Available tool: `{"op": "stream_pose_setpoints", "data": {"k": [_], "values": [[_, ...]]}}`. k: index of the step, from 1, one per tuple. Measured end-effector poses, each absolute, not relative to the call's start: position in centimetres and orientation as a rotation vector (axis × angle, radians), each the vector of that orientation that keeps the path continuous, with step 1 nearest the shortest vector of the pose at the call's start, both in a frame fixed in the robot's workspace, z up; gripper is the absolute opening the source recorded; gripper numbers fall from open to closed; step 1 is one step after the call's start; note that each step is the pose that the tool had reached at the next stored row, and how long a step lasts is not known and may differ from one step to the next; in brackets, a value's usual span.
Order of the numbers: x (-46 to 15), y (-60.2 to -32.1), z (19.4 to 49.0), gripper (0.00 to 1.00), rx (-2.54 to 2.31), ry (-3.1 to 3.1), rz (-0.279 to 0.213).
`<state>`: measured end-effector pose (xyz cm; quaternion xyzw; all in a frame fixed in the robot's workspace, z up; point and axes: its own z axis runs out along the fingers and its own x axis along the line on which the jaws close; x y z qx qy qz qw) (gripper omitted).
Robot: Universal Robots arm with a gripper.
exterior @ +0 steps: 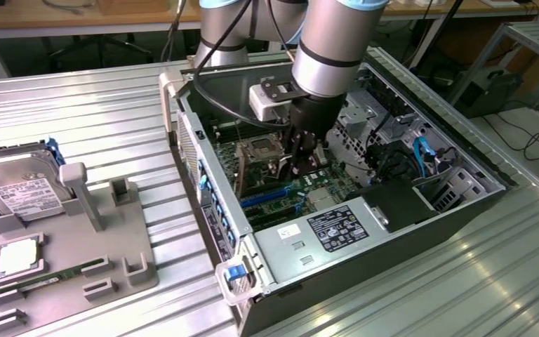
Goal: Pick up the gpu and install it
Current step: 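Insert the gpu into the slot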
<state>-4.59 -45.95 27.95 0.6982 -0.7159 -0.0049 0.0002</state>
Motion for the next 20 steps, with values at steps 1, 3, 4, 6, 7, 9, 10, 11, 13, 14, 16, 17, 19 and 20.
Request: {"op": "stream_pose_setpoints", "data": {"k": [1, 3, 4, 6, 7, 9, 10, 11, 13, 14, 16, 17, 19, 20], "values": [[-4.60, -45.95, 27.66, 0.28, 2.193, -2.249, -0.015], [-4.60, -45.95, 27.62, 0.28, 2.193, -2.249, -0.015], [-4.60, -45.95, 27.62, 0.28, 2.193, -2.249, -0.015], [-4.63, -45.95, 27.62, 0.28, 2.193, -2.249, -0.015], [-4.67, -45.95, 27.58, 0.28, 2.193, -2.249, -0.015], [-4.68, -45.95, 27.43, 0.28, 2.193, -2.249, -0.016], [-4.68, -45.96, 27.37, 0.28, 2.193, -2.248, -0.016], [-4.69, -45.97, 27.32, 0.28, 2.193, -2.248, -0.016], [-4.69, -45.97, 27.20, 0.28, 2.192, -2.248, -0.017], [-4.72, -45.97, 27.17, 0.28, 2.192, -2.248, -0.017], [-4.83, -45.97, 27.04, 0.28, 2.192, -2.247, -0.018], [-4.86, -45.97, 27.01, 0.28, 2.192, -2.247, -0.018], [-4.87, -46.04, 26.91, 0.28, 2.192, -2.247, -0.019], [-4.88, -46.04, 26.86, 0.28, 2.191, -2.247, -0.019]]}}
